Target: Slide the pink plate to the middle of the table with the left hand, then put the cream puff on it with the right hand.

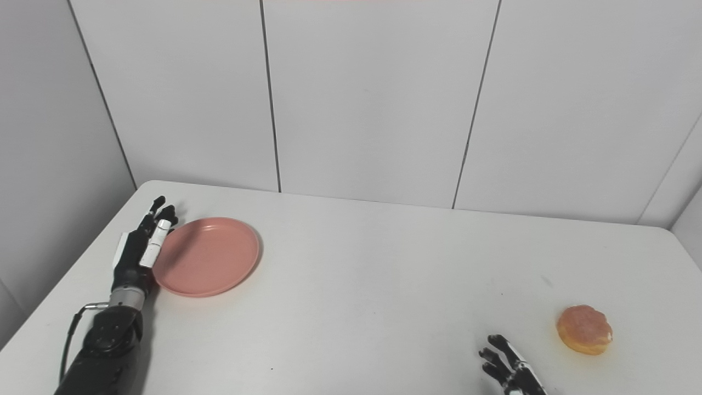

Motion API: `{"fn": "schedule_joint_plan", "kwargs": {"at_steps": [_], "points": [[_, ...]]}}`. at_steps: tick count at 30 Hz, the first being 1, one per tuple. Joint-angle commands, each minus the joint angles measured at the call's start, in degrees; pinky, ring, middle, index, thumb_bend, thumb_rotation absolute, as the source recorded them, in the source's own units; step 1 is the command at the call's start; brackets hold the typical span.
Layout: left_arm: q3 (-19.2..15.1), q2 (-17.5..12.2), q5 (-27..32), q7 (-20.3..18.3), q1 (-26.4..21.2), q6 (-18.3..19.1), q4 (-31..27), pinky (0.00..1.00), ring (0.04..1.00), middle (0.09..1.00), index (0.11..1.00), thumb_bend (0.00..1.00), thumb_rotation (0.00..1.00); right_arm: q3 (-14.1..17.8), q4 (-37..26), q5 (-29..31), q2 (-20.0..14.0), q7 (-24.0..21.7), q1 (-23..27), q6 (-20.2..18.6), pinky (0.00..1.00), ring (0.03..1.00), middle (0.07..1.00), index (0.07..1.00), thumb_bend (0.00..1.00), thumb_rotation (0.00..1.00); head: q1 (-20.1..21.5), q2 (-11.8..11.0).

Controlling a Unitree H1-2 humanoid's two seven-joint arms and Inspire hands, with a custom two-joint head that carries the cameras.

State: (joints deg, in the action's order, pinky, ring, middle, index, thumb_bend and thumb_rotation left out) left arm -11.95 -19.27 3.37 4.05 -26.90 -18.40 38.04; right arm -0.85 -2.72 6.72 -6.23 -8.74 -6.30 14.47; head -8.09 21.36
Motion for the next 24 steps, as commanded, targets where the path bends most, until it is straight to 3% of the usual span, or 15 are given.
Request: {"fn": "schedule_joint_plan", "kwargs": {"at_steps": [1,7,24], "points": [[0.6,0.4,-0.6,-0.1,1.8,-0.2,-0.8,0.82,0.841,0.892,0.895,0.73,0.79,-1.0,4.7,-0.8,0.3,-0.2,-0.9,-4.4,0.85,0.848,0.914,0.817,0.74,0.92,0.1,0.2],[1.3,1.1,0.0,-0.8,2.4,0.5,-1.6,0.82,0.856,0.897,0.906,0.81,0.78,-1.1,4.2,-0.2,0.3,-0.3,-1.1,-5.2,0.86,0.857,0.918,0.820,0.76,0.90,0.1,0.3],[3.4,5.8,-0.1,-1.5,3.2,5.6,-8.1,0.80,0.849,0.901,0.921,0.81,0.82,-1.5,4.5,-0.6,0.3,-0.4,-0.8,-5.1,0.87,0.859,0.926,0.824,0.75,0.89,0.6,0.5]]}}
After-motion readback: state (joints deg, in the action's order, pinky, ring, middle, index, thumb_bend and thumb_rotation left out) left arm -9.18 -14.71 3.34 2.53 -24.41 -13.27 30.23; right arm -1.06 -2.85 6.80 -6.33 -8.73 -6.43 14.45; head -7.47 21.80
